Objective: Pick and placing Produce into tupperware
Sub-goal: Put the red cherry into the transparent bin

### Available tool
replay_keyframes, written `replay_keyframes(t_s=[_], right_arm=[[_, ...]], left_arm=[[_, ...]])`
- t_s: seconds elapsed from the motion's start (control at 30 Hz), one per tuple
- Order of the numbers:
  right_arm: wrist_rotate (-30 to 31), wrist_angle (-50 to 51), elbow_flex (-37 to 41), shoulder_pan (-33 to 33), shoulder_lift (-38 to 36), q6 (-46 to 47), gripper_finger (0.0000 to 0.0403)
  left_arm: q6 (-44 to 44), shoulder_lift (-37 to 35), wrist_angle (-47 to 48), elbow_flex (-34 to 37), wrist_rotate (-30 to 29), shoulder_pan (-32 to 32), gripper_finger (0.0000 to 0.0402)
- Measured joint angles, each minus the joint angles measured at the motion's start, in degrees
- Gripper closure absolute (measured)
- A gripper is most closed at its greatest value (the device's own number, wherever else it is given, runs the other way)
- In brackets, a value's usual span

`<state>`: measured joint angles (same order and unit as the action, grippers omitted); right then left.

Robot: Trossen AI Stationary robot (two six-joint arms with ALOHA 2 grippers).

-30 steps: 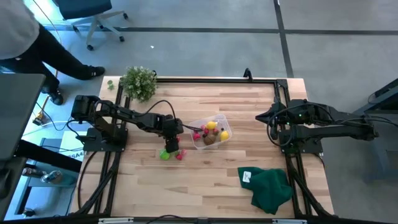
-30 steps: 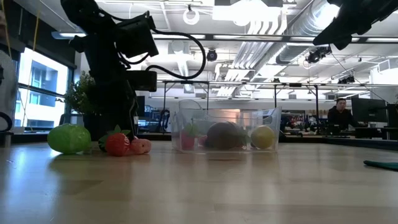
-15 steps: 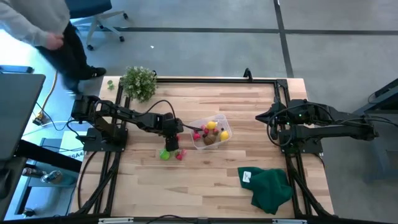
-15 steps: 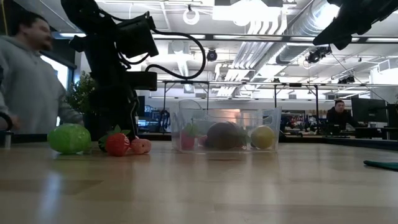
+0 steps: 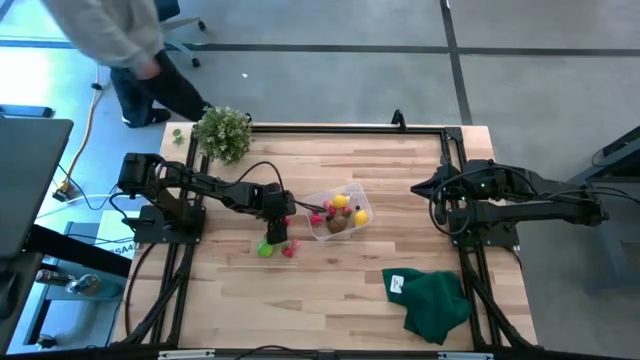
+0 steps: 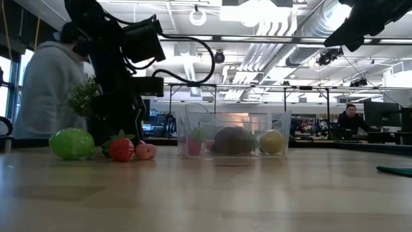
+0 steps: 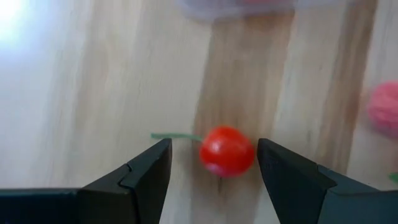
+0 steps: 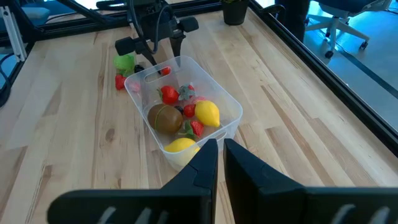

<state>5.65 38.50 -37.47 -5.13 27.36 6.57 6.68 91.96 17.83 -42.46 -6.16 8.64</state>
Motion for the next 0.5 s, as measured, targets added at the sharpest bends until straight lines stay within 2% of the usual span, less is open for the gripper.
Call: replay_keyframes(t_s=[0.33,0.5], right_arm=[[0.00,0.00,0.00,0.00,0.00,-0.02,0.0384],[-0.01,0.00,0.00,0.00,0.02,0.00,0.0384]], left_arm=[[-0.01,0.95,-1.32,0.02,1.84,-0.04,0.0177],[0.02,0.95,-1.32,0.02,2.72,-0.04,0.0206]])
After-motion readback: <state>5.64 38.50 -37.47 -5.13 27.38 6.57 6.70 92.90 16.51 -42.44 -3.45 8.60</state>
